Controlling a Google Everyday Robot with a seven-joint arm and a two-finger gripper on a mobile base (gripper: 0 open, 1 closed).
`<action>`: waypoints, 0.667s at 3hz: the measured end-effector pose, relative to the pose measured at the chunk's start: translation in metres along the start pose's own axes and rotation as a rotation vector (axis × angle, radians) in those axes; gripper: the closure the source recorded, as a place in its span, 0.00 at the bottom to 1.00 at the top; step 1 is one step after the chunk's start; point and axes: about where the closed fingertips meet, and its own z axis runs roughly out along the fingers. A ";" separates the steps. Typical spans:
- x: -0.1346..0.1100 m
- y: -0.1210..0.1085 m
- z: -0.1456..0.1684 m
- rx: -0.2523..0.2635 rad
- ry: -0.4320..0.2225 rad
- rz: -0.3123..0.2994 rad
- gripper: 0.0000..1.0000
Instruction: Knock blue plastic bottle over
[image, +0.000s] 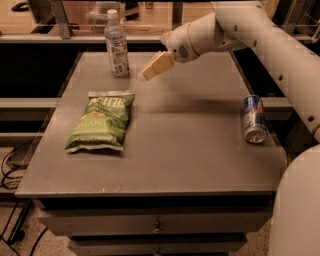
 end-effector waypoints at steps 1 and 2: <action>-0.002 -0.001 0.003 0.000 -0.007 -0.001 0.00; -0.018 -0.011 0.023 0.000 -0.072 -0.004 0.00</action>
Offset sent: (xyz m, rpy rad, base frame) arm 0.0443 0.0489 0.0197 0.1582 -0.0657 0.0206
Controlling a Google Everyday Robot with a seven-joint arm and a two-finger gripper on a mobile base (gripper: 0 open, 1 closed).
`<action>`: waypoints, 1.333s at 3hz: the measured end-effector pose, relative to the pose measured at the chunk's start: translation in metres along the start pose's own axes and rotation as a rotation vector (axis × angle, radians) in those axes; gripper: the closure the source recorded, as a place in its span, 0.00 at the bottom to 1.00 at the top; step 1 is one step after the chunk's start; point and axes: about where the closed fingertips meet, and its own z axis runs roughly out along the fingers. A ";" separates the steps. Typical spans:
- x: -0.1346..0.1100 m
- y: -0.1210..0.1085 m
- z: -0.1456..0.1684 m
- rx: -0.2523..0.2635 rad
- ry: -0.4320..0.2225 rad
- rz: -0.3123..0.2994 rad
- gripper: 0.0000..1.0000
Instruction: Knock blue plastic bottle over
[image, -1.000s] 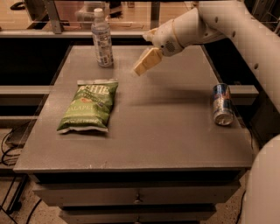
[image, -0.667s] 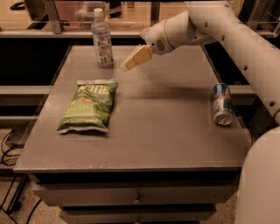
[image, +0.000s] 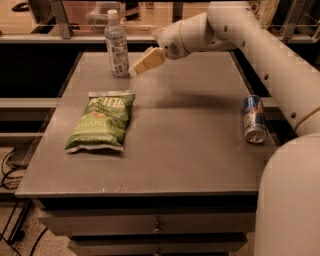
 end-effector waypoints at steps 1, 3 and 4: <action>-0.013 -0.014 0.023 0.010 -0.066 -0.005 0.00; -0.025 -0.038 0.065 0.056 -0.143 0.019 0.00; -0.031 -0.042 0.087 0.049 -0.171 0.027 0.00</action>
Offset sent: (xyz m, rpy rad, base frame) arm 0.0652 0.0534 0.0091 0.1379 -0.0792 -0.0387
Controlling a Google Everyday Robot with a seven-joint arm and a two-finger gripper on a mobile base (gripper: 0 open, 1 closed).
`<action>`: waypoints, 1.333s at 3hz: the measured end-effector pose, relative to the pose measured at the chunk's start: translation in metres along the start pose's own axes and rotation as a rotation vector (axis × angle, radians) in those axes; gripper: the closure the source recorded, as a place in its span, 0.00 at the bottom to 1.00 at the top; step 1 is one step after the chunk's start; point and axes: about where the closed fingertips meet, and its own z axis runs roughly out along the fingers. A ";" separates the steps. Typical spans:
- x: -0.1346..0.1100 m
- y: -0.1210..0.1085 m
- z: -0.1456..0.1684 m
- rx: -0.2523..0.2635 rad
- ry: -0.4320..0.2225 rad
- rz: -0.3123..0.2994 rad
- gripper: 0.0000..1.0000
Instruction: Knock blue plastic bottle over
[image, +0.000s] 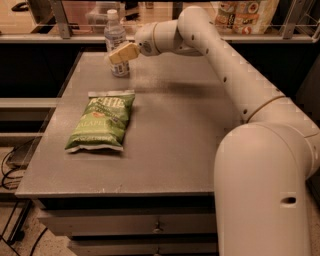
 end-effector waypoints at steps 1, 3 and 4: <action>-0.007 0.006 0.021 -0.034 -0.018 -0.008 0.18; -0.013 0.008 0.025 -0.028 -0.015 -0.024 0.65; -0.017 -0.002 -0.001 0.029 0.057 -0.084 0.88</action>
Offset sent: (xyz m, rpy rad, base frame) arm -0.0001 0.0479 0.0018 0.0037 -0.0062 0.0786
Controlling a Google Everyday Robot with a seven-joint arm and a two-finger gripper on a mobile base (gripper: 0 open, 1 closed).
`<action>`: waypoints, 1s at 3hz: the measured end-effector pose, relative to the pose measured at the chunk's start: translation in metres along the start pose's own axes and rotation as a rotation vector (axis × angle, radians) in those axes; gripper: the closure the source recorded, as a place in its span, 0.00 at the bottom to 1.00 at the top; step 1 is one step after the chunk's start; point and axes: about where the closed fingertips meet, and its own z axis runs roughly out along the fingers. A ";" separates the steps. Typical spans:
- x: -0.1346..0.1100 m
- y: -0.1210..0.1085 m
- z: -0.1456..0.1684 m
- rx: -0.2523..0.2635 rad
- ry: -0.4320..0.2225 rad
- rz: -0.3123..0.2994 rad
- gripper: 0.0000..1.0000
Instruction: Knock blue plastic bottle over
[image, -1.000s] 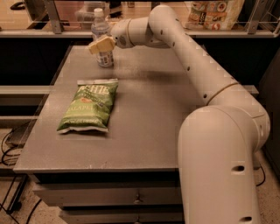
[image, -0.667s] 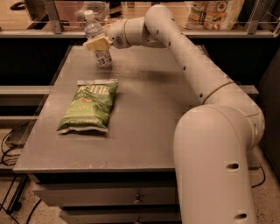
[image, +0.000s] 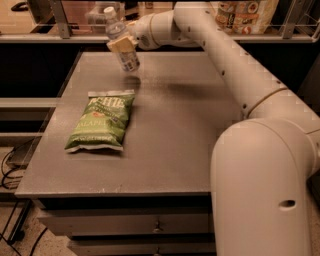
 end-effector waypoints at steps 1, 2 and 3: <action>-0.004 -0.010 -0.031 0.044 0.149 -0.117 1.00; 0.014 -0.019 -0.058 0.054 0.381 -0.250 0.82; 0.048 -0.027 -0.084 0.031 0.600 -0.318 0.58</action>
Offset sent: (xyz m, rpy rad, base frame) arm -0.0009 -0.1224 0.0157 -0.8202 -0.1544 -0.0983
